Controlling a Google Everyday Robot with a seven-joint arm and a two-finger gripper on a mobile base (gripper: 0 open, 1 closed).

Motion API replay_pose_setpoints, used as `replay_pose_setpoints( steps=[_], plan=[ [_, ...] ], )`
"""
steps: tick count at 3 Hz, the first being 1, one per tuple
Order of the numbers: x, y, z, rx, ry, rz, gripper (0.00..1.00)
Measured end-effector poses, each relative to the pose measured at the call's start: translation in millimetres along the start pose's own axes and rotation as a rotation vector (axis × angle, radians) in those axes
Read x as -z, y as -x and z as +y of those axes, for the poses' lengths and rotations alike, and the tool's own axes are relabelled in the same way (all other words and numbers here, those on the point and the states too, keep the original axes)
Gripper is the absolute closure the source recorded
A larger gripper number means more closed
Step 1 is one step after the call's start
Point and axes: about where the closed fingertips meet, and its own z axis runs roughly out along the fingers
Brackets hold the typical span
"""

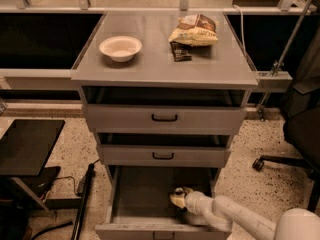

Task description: Place pepsi can into bottom drawer

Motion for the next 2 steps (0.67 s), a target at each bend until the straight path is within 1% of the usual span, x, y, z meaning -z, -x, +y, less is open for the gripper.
replay_pose_setpoints(
  steps=[1, 2],
  plan=[
    [-3.3, -6.6, -1.0, -0.006, -0.002, 0.003, 1.0],
    [-3.3, -6.6, -1.0, -0.006, -0.002, 0.003, 0.81]
  ],
)
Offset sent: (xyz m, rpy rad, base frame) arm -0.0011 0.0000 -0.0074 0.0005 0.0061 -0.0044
